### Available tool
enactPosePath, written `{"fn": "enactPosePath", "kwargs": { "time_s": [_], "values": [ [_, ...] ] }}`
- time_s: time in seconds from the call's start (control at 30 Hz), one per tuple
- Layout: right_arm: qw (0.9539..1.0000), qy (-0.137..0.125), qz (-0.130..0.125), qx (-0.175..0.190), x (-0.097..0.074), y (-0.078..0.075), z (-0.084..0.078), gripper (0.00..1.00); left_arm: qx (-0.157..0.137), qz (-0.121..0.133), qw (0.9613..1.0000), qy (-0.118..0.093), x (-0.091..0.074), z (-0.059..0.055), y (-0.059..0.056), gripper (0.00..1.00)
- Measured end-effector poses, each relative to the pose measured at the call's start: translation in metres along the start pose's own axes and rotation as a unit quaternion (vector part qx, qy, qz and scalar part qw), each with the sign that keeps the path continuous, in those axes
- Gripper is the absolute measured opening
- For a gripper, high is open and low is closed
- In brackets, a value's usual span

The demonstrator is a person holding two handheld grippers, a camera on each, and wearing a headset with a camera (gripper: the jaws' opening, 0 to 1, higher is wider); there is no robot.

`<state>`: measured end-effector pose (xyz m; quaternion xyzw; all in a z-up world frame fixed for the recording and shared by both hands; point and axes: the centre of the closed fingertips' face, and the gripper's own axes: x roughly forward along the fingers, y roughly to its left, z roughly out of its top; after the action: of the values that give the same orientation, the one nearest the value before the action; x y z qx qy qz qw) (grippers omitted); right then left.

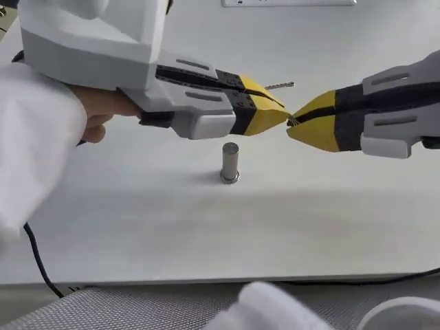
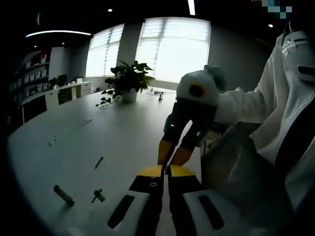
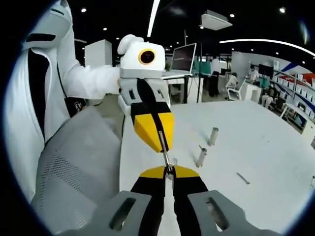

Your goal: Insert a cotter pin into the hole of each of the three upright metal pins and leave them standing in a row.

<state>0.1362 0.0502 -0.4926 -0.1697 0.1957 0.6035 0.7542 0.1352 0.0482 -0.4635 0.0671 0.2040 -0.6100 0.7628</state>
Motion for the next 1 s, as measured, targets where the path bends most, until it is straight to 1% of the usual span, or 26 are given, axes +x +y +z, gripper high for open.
{"fn": "enactPosePath", "kwargs": {
  "time_s": [0.03, 0.17, 0.23, 0.27, 0.3, 0.33, 0.4, 0.5, 0.53, 0.6, 0.67, 0.7, 0.73, 0.77, 0.8, 0.83, 0.87, 0.9, 0.93, 1.0],
  "values": [
    [1.0, 0.003, 0.003, -0.001, 0.0, 0.002, -0.001, 0.0, 0.005, -0.002, 1.0, 0.005, 0.0, -0.002, -0.001, 0.0],
    [0.9999, 0.008, 0.009, -0.001, -0.001, 0.004, -0.004, 0.0, 0.018, -0.006, 0.9997, 0.016, 0.001, -0.007, -0.002, 0.0],
    [0.9998, 0.012, 0.012, -0.002, -0.001, 0.005, -0.005, 0.0, 0.031, -0.009, 0.9991, 0.028, 0.0, -0.014, -0.003, 0.0],
    [0.9997, 0.015, 0.017, -0.006, -0.002, 0.007, -0.006, 0.0, 0.035, -0.013, 0.9987, 0.034, 0.0, -0.017, -0.005, 0.0],
    [0.9996, 0.016, 0.02, -0.009, -0.003, 0.006, -0.006, 0.0, 0.035, -0.014, 0.9986, 0.036, 0.0, -0.018, -0.005, 0.0],
    [0.9995, 0.018, 0.025, -0.011, -0.003, 0.008, -0.007, 0.0, 0.036, -0.015, 0.9982, 0.045, 0.0, -0.021, -0.006, 0.0],
    [0.9991, 0.024, 0.031, -0.017, -0.003, 0.011, -0.008, 0.0, 0.047, -0.016, 0.9974, 0.051, 0.0, -0.025, -0.008, 0.0],
    [0.9984, 0.032, 0.038, -0.026, -0.002, 0.014, -0.01, 0.0, 0.06, -0.015, 0.9958, 0.068, 0.002, -0.034, -0.008, 0.0],
    [0.9982, 0.035, 0.04, -0.028, -0.002, 0.015, -0.01, 0.0, 0.061, -0.016, 0.9956, 0.07, 0.002, -0.035, -0.009, 0.0],
    [0.9979, 0.039, 0.041, -0.03, -0.002, 0.015, -0.012, 0.0, 0.05, -0.014, 0.9963, 0.069, 0.003, -0.035, -0.009, 0.0],
    [0.9978, 0.041, 0.039, -0.034, -0.001, 0.015, -0.012, 0.0, 0.052, -0.01, 0.9965, 0.065, 0.003, -0.035, -0.009, 0.01],
    [0.9977, 0.043, 0.038, -0.037, -0.001, 0.016, -0.012, 0.0, 0.054, -0.006, 0.9966, 0.061, 0.003, -0.035, -0.007, 0.01],
    [0.9976, 0.043, 0.037, -0.038, -0.001, 0.016, -0.011, 0.0, 0.07, -0.001, 0.9961, 0.053, 0.002, -0.034, -0.004, 0.02],
    [0.9975, 0.044, 0.036, -0.042, 0.0, 0.018, -0.011, 0.0, 0.095, 0.0, 0.9944, 0.046, 0.002, -0.033, -0.002, 0.03],
    [0.9972, 0.051, 0.032, -0.045, 0.001, 0.018, -0.013, 0.0, 0.108, 0.014, 0.9926, 0.053, 0.001, -0.035, -0.002, 0.08],
    [0.9963, 0.063, 0.025, -0.052, 0.001, 0.015, -0.018, 0.0, 0.091, 0.017, 0.9939, 0.061, 0.0, -0.038, -0.002, 0.14],
    [0.995, 0.078, 0.023, -0.058, 0.002, 0.014, -0.024, 0.0, 0.088, 0.023, 0.9936, 0.067, -0.001, -0.041, 0.003, 0.19],
    [0.995, 0.08, 0.024, -0.055, 0.004, 0.014, -0.027, 0.0, 0.092, 0.032, 0.9925, 0.074, -0.002, -0.044, 0.007, 0.25],
    [0.9946, 0.085, 0.022, -0.054, 0.006, 0.013, -0.03, 0.0, 0.099, 0.044, 0.9903, 0.087, -0.004, -0.049, 0.014, 0.27],
    [0.9935, 0.098, 0.016, -0.055, 0.009, 0.011, -0.036, 0.0, 0.095, 0.047, 0.9892, 0.101, -0.005, -0.057, 0.02, 0.26]
  ]
}}
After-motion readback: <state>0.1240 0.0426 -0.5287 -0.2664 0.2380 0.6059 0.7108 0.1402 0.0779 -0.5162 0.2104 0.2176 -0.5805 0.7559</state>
